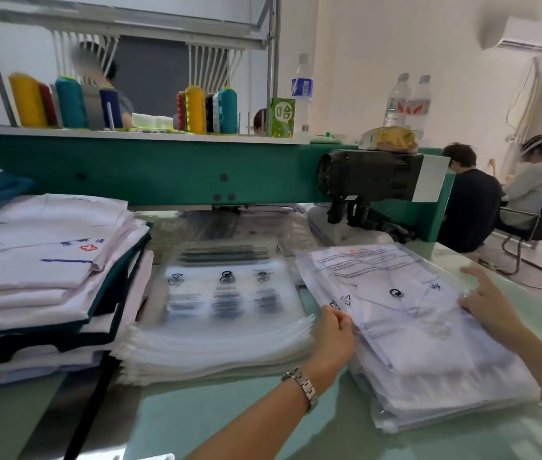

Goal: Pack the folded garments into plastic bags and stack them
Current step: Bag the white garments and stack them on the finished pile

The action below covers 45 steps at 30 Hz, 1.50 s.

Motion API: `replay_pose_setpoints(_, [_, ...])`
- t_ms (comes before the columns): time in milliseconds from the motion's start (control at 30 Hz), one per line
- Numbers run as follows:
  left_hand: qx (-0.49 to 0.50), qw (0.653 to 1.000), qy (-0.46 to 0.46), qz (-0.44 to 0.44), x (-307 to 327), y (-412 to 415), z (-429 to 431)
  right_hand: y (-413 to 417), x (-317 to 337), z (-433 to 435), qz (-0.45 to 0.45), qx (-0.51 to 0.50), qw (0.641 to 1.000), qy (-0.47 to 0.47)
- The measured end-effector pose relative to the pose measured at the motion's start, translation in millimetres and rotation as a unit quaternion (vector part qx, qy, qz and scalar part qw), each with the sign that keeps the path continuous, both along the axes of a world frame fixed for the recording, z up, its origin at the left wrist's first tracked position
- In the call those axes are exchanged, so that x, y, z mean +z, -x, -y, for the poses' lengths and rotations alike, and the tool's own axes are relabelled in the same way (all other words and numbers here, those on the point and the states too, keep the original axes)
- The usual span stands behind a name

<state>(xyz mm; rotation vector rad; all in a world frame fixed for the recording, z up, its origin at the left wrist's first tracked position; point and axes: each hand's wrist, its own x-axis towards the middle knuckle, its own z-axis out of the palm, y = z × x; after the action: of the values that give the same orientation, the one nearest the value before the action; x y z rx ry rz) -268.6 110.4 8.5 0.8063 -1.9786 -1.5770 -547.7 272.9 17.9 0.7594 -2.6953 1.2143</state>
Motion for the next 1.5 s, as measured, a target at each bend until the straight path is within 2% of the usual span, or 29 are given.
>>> replay_pose_setpoints(67, [-0.002,1.0,0.004,0.002,-1.0,0.1,-1.0,2.3,-4.1,-3.9,-0.078,0.016,0.983,-0.167])
replay_pose_setpoints(100, [-0.003,1.0,0.003,0.003,-1.2,0.2,-1.3,1.2,-5.3,-5.2,-0.096,-0.001,0.973,-0.21])
replay_pose_setpoints(300, [-0.085,0.996,0.021,0.025,14.0,-7.4,-5.9,-20.6,-9.2,-6.7,-0.083,-0.021,0.952,-0.295])
replay_pose_setpoints(467, [-0.112,0.984,0.138,-0.013,18.7,-37.2,-6.7,-39.6,5.6,6.8,-0.158,-0.09,0.909,-0.374])
replay_pose_setpoints(600, [-0.072,0.958,0.27,-0.056,20.1,-72.7,9.8,-80.3,23.7,48.6,-0.224,-0.083,0.93,-0.28])
replay_pose_setpoints(700, [-0.016,0.888,0.458,-0.031,17.6,-101.0,29.1,-127.7,37.3,88.1,-0.243,-0.006,0.943,-0.227])
replay_pose_setpoints(800, [0.024,0.832,0.555,0.008,11.2,-133.3,49.4,-183.3,46.3,127.4,-0.244,0.086,0.94,-0.221])
replay_pose_setpoints(967, [0.105,0.801,0.586,0.07,-0.2,-181.8,84.4,-266.2,43.4,179.4,-0.245,0.206,0.918,-0.233])
replay_pose_setpoints(1133, [0.206,0.771,0.584,0.15,-1.5,-220.3,117.9,-325.9,19.1,218.5,-0.164,0.347,0.908,-0.171])
replay_pose_setpoints(1267, [0.231,0.778,0.55,0.2,-4.9,-242.5,136.0,-358.3,-1.9,242.0,-0.14,0.409,0.893,-0.127])
replay_pose_setpoints(1400, [0.229,0.804,0.523,0.168,-16.3,-253.8,141.0,-370.4,-20.5,250.7,-0.153,0.42,0.886,-0.121])
replay_pose_setpoints(1500, [0.254,0.798,0.533,0.124,-21.5,-259.1,141.6,-370.7,-30.3,247.6,-0.158,0.433,0.882,-0.102])
